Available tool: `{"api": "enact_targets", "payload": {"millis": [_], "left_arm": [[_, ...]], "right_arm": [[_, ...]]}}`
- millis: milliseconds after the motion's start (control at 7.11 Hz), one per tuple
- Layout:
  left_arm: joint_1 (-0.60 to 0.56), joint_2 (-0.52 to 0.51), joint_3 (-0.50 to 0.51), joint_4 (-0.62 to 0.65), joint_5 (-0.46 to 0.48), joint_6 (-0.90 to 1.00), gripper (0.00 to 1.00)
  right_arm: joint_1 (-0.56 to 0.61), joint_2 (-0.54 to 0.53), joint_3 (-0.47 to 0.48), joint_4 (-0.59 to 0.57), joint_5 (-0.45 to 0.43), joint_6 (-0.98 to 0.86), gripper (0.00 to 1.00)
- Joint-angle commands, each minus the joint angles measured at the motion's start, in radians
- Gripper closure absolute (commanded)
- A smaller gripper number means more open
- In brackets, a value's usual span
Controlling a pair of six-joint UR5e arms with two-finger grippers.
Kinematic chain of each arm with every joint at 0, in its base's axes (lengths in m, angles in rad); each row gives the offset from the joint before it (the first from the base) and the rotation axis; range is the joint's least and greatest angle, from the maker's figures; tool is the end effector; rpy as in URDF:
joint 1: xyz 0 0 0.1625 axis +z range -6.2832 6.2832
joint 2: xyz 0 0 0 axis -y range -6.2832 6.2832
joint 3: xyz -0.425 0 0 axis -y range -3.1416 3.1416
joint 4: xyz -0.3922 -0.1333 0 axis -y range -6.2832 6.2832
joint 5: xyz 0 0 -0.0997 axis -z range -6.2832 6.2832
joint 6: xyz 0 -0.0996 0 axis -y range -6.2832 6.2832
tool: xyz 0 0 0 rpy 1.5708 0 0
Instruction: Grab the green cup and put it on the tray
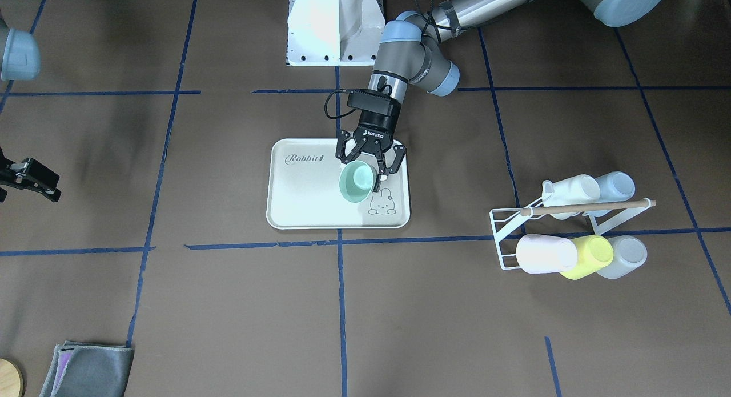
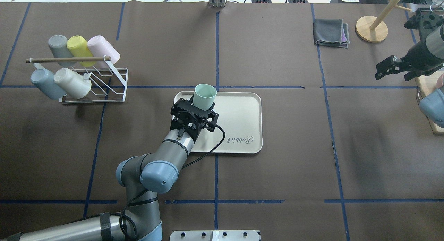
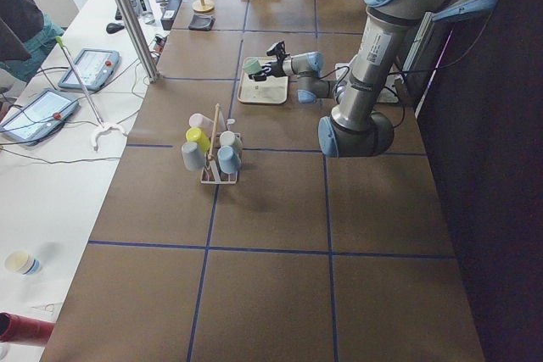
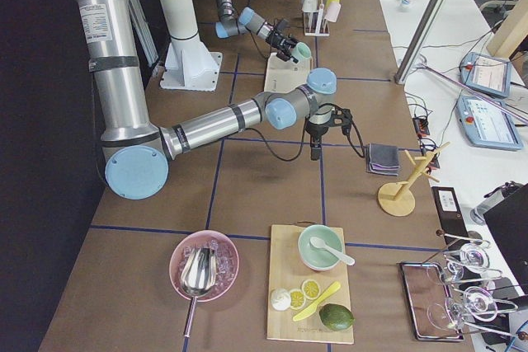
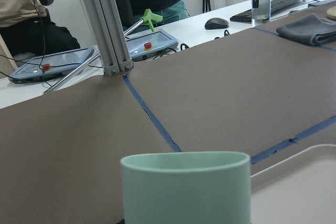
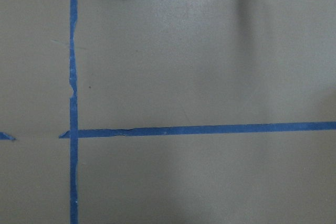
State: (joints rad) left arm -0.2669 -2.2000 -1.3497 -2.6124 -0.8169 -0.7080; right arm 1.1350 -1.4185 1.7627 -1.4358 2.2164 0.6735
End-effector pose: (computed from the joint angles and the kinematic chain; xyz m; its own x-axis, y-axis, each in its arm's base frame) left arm 0.6165 -0.3774 0.2603 0.7197 0.3774 -0.5827 0.4628 0.3650 0.8079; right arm -0.1694 -0.5376 0.4749 0.7081 0.0416 0.7049 -0.0858 0.9959 0.0274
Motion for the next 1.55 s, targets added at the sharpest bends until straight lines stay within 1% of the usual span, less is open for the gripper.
{"api": "enact_targets", "payload": {"millis": [0,141,281,563,703,844,985,1125,1266,1407], "left_arm": [[0.003,-0.03,0.044,-0.061,0.03,-0.005,0.95],[0.005,-0.061,0.096,-0.069,0.05,-0.005,0.96],[0.005,-0.069,0.109,-0.077,0.067,-0.005,0.96],[0.006,-0.07,0.109,-0.089,0.068,-0.004,0.96],[0.006,-0.07,0.11,-0.089,0.068,-0.004,0.94],[0.009,-0.07,0.11,-0.089,0.067,-0.004,0.87],[0.012,-0.07,0.115,-0.089,0.067,-0.004,0.83],[0.015,-0.081,0.118,-0.089,0.067,-0.004,0.83],[0.015,-0.083,0.119,-0.089,0.064,-0.002,0.7],[0.015,-0.083,0.118,-0.089,0.064,-0.002,0.68]], "right_arm": [[0.0,0.001,-0.002,0.0,0.0,0.0,0.0],[0.0,0.001,-0.002,0.0,0.0,0.0,0.0],[0.0,0.001,0.0,0.0,0.0,0.0,0.0],[0.0,0.001,-0.002,0.0,0.002,0.0,0.0],[0.0,0.001,-0.002,0.0,0.002,0.0,0.0],[-0.001,0.001,-0.002,0.0,0.002,0.0,0.0],[-0.001,0.001,-0.002,0.0,0.002,0.0,0.0],[-0.001,0.001,-0.003,-0.002,0.002,0.0,0.0],[-0.001,0.001,-0.003,0.0,0.002,0.0,0.0],[-0.001,0.0,-0.003,0.0,0.0,0.0,0.0]]}}
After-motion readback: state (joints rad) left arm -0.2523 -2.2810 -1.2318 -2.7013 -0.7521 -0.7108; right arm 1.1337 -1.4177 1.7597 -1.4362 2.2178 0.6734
